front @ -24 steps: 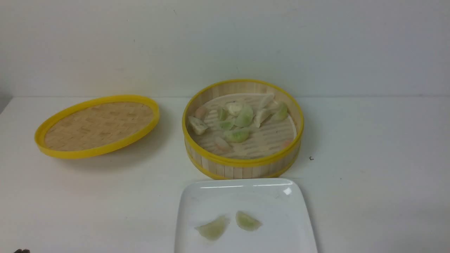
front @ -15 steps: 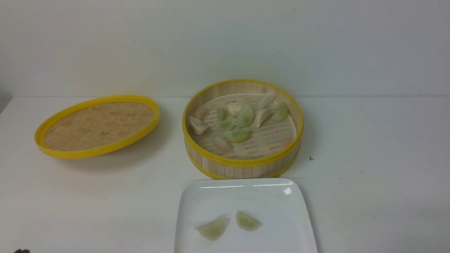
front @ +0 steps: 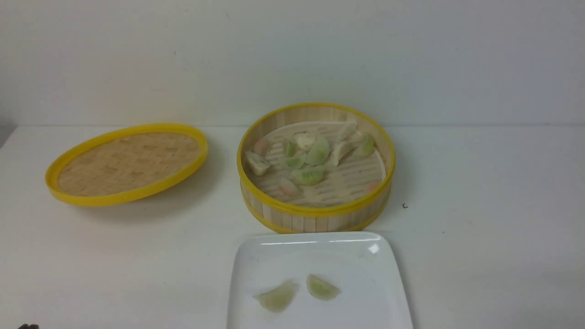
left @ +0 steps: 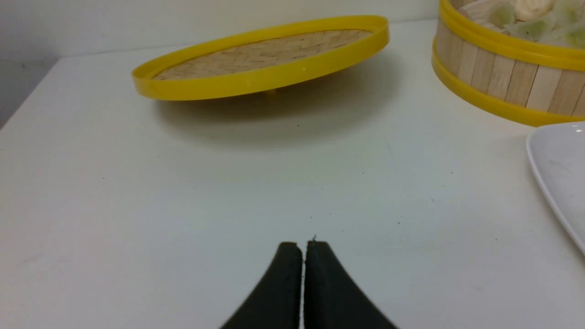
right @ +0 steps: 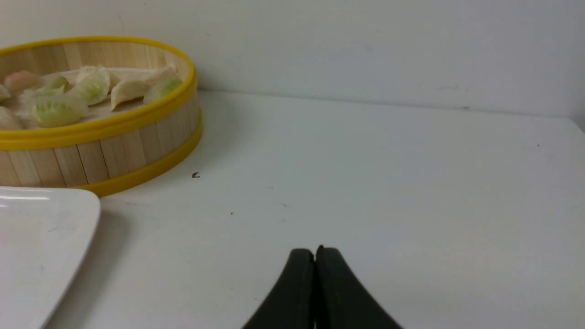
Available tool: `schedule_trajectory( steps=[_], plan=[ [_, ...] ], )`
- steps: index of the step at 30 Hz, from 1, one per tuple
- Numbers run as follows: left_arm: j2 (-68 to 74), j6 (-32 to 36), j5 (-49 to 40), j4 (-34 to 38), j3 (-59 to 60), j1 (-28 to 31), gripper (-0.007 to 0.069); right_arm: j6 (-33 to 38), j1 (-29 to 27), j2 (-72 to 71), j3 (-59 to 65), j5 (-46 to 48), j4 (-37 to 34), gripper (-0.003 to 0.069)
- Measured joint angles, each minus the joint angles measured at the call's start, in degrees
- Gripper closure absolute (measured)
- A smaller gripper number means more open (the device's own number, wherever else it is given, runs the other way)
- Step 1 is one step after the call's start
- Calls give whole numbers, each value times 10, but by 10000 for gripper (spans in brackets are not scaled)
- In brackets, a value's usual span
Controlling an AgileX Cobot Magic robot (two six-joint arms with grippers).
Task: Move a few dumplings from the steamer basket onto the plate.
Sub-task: Use the left arm to grab a dumpling from the steamer
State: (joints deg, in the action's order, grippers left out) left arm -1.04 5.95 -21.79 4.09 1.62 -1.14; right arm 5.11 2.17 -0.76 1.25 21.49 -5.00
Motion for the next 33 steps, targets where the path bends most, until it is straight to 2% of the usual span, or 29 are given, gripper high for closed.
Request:
schedule_trajectory(
  steps=[9,12,15,16,18,20,22,23,25,28,30,31,32,33],
  plan=[
    [0,2,1,-2,0,0,631,0,0,0,0,0,0,673],
    [0,-5,33,19,1,0,631,0,0,0,0,-3,-4,673],
    [0,-55,146,132,2,0,631,-31,0,0,4,-70,-87,673],
    [0,-60,153,139,2,0,631,-31,0,0,4,-70,-101,673],
    [0,-85,270,233,2,0,631,-73,0,0,4,-152,-194,673],
    [0,-92,351,282,2,0,631,-97,0,0,4,-205,-267,673],
    [0,-93,405,309,2,0,631,-103,0,0,4,-226,-300,673],
    [0,-98,473,332,2,0,631,-107,0,0,4,-254,-341,673],
    [0,-103,506,339,-10,0,631,-110,0,0,4,-271,-374,673],
    [2,-106,471,321,-68,0,631,-120,0,0,4,-299,-409,673],
    [38,-100,353,265,-183,0,631,-120,0,0,-10,-293,-409,673],
    [43,-100,341,260,-183,0,631,-119,0,0,-17,-289,-404,673],
    [89,-96,232,222,-264,0,631,-107,0,1,-64,-235,-367,673],
    [124,-94,179,207,-299,0,631,-98,0,8,-105,-192,-337,673]
  ],
)
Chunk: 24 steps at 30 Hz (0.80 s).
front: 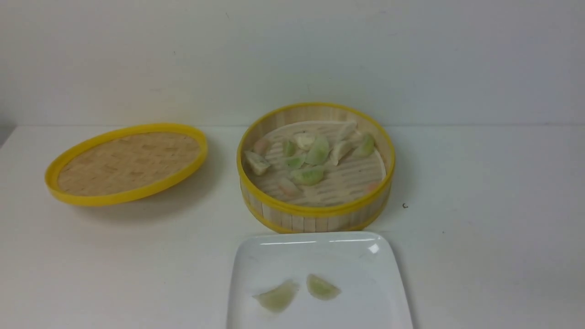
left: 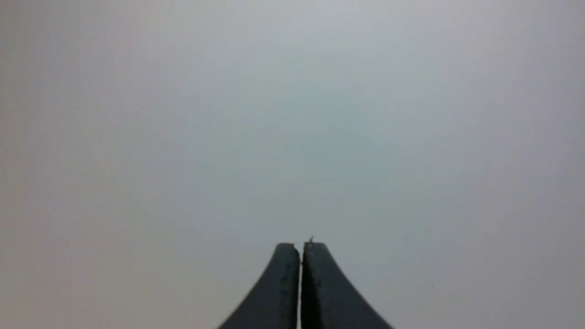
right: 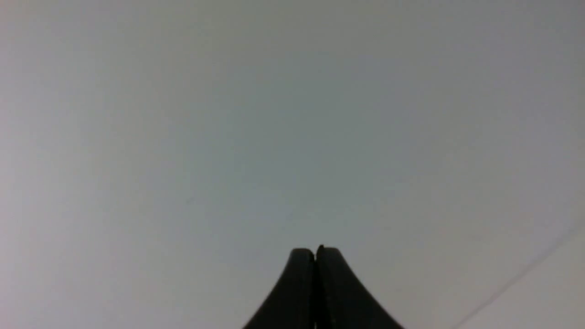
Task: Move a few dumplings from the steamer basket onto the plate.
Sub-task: Use the left arm to grab a dumpling from the steamer
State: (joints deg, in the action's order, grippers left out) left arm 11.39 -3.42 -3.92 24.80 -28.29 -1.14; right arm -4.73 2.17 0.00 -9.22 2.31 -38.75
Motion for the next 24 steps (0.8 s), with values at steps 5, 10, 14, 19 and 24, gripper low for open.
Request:
schedule_trajectory(
  steps=[5,10,14,19,24],
  plan=[
    [201,17,-334,-39,-174,0,631,23,0,145,-223,265,120,673],
    [357,83,-487,-40,-221,0,631,73,0,329,-368,489,175,673],
    [471,134,-501,-14,-224,-1,631,121,0,437,-432,569,178,673],
    [568,154,-509,-21,-262,-40,631,156,0,515,-454,593,153,673],
    [675,116,-514,-97,-357,-131,631,201,0,569,-454,595,114,673]
  ],
)
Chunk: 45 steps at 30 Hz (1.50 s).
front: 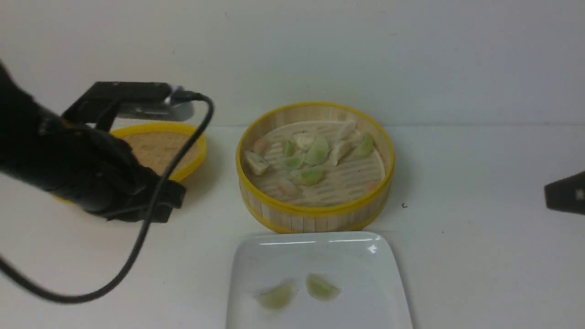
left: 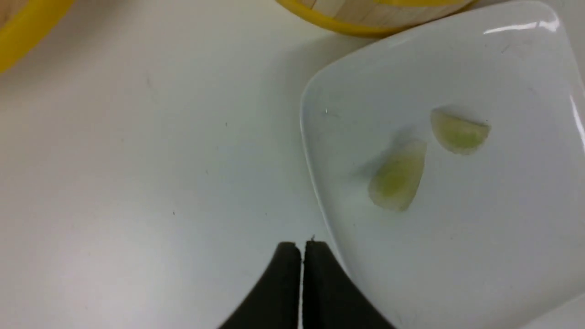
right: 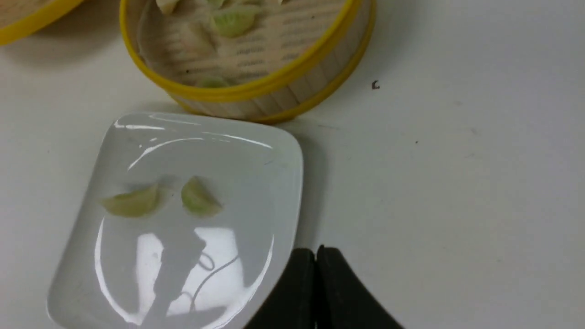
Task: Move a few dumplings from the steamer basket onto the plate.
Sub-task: Use the left arm to grab a dumpling from the steamer
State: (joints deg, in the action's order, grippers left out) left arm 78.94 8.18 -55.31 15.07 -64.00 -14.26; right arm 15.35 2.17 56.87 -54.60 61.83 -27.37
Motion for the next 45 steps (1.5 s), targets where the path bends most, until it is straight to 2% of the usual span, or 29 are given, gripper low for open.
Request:
schedule_trajectory(
  steps=[4,10,14,15,18,19,24,25,30,32,34,35,36,39,45],
  plan=[
    [101,-14,-3,-46,-106,-42,631,14,0,15,0,-1,-8,673],
    [225,-14,-12,-53,-251,-69,589,16,0,17,-1,-7,-12,673],
    [336,-12,-36,-55,-360,-90,467,16,0,17,-1,-7,-13,673],
    [368,-12,-42,-56,-383,-96,403,16,0,17,-1,-7,-13,673],
    [407,-12,-46,-57,-414,-103,319,16,0,17,-1,-7,-13,673],
    [431,-12,-46,-57,-431,-105,263,16,0,17,-1,-7,-13,673],
    [490,-12,-35,-58,-464,-107,123,16,0,17,-1,-7,-14,673],
    [496,-12,-29,-58,-466,-108,116,16,0,17,-1,-7,-14,673],
    [532,-12,-11,-60,-467,-107,107,15,0,17,-1,-7,-14,673],
    [533,-12,-8,-58,-470,-107,132,15,0,17,-1,-7,-14,673],
    [535,-12,-5,-60,-470,-108,182,15,0,17,-1,-7,-14,673],
    [535,-12,-3,-61,-471,-108,256,15,0,17,-1,-7,-14,673],
    [535,-12,-3,-61,-471,-108,294,15,0,17,-1,-7,-14,673],
    [532,-12,-6,-60,-474,-108,295,16,0,17,-1,-7,-14,673],
    [467,-13,-106,-60,-536,-108,295,16,0,17,-1,-7,-13,673]
  ],
)
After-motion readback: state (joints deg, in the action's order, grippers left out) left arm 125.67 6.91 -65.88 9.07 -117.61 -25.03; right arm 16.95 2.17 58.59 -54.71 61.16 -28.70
